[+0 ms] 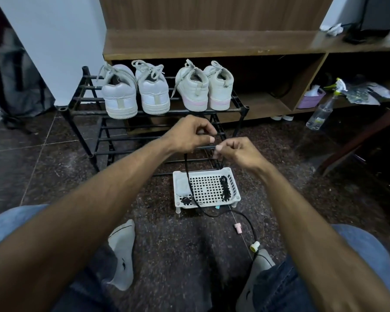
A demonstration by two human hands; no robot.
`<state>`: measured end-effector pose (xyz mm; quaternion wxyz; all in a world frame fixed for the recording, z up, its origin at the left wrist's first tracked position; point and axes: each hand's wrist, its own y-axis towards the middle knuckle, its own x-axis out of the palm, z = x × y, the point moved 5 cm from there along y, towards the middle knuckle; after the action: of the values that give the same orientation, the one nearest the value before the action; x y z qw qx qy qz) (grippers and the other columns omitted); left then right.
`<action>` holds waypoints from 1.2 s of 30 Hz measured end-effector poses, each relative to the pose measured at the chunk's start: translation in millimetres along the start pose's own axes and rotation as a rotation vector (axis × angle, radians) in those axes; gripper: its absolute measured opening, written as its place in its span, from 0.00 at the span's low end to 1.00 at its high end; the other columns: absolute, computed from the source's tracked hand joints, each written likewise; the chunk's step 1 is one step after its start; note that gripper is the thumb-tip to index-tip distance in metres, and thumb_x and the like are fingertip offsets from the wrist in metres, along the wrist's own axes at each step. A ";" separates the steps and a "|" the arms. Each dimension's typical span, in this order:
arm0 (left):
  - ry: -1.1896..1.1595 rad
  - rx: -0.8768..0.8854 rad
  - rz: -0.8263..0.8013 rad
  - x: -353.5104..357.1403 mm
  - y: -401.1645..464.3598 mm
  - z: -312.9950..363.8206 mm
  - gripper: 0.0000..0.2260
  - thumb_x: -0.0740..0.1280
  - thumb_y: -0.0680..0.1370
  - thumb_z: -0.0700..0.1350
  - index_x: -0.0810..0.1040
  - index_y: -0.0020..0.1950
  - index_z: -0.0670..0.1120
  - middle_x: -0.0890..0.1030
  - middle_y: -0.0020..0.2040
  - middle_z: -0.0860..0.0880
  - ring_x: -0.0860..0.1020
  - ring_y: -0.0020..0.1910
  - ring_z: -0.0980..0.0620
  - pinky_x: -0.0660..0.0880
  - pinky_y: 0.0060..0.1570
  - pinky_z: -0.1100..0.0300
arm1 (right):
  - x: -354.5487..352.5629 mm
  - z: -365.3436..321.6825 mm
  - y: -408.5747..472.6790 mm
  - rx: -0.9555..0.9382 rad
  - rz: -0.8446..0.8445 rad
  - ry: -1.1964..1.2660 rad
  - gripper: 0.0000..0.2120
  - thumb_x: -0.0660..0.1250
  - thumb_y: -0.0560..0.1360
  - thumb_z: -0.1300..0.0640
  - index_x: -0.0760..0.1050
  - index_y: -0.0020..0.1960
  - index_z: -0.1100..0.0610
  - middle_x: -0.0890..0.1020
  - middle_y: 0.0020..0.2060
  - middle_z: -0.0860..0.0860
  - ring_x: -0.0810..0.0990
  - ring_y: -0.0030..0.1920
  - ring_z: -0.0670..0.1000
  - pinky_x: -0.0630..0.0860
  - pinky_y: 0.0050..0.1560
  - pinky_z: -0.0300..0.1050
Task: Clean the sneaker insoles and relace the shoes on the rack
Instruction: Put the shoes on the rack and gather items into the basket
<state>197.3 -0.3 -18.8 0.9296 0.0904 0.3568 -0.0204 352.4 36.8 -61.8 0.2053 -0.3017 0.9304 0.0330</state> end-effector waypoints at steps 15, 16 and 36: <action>-0.058 0.007 -0.052 -16.5 -11.6 10.0 0.06 0.69 0.77 0.38 0.81 0.53 0.41 0.78 0.34 0.51 0.72 0.25 0.65 0.67 0.29 0.73 | 1.7 -22.5 9.4 -0.070 0.009 0.066 0.08 0.64 0.79 0.63 0.79 0.48 0.66 0.82 0.39 0.55 0.80 0.36 0.42 0.72 0.37 0.31; -0.035 -0.013 -0.051 -20.2 -12.9 5.7 0.06 0.69 0.77 0.39 0.82 0.53 0.41 0.78 0.34 0.51 0.71 0.25 0.65 0.67 0.28 0.73 | -4.4 -17.1 10.6 -0.057 0.053 0.035 0.08 0.63 0.79 0.63 0.80 0.48 0.67 0.82 0.39 0.55 0.80 0.35 0.41 0.73 0.38 0.30; -0.374 0.071 0.250 -63.6 -3.3 33.6 0.02 0.71 0.75 0.37 0.82 0.47 0.42 0.80 0.32 0.54 0.73 0.29 0.63 0.72 0.35 0.70 | -39.5 113.5 11.9 0.425 0.386 -0.052 0.10 0.71 0.74 0.57 0.82 0.39 0.63 0.85 0.39 0.56 0.83 0.49 0.57 0.76 0.59 0.54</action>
<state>171.8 -11.4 47.6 0.9710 0.1615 0.1632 0.0661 415.6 89.2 -150.4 0.2775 -0.0681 0.9512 -0.1166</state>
